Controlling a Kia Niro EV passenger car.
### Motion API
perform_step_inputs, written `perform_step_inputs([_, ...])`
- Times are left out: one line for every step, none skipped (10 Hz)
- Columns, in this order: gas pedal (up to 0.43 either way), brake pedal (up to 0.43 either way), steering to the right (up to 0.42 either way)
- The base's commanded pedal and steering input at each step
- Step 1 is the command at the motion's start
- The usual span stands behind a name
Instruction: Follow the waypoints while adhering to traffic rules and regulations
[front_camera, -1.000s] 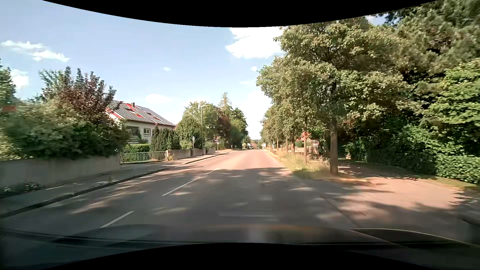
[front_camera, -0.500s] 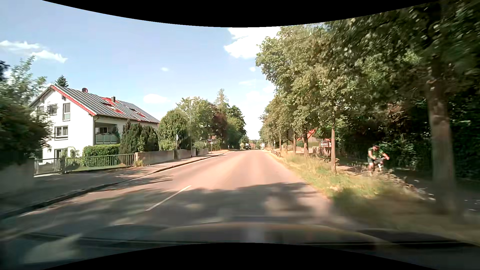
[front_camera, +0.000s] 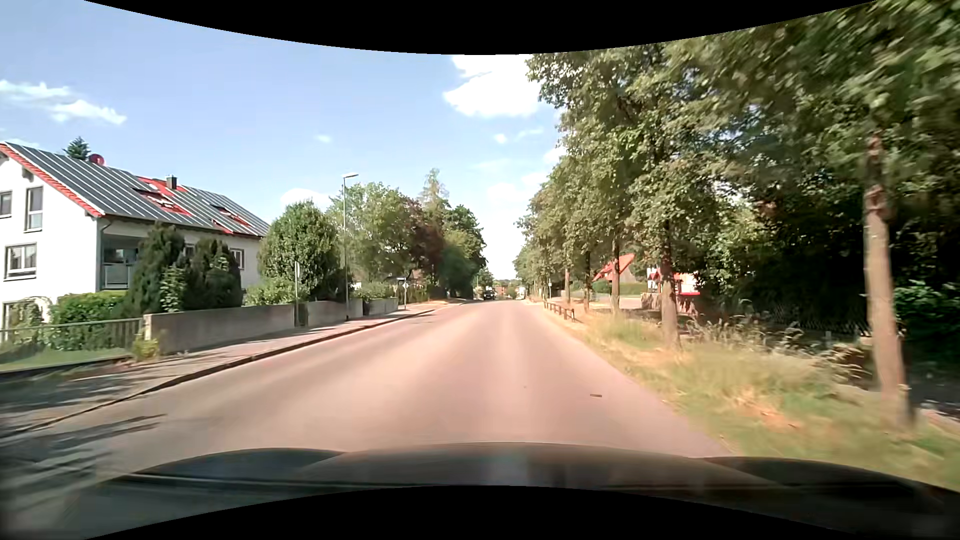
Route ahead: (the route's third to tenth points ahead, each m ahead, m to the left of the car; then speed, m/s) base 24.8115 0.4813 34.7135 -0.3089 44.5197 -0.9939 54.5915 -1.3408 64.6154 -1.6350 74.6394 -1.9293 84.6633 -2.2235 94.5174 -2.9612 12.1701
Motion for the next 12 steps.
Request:
perform_step_inputs([0.047,0.006,0.004])
perform_step_inputs([0.028,0.006,0.004])
perform_step_inputs([0.028,0.006,0.004])
perform_step_inputs([0.028,0.006,0.004])
perform_step_inputs([0.028,0.006,0.005])
perform_step_inputs([0.028,0.006,0.004])
perform_step_inputs([0.028,0.006,0.004])
perform_step_inputs([0.028,0.006,0.005])
perform_step_inputs([0.028,0.006,0.005])
perform_step_inputs([0.028,0.006,0.005])
perform_step_inputs([0.028,0.006,0.005])
perform_step_inputs([0.028,0.006,0.005])
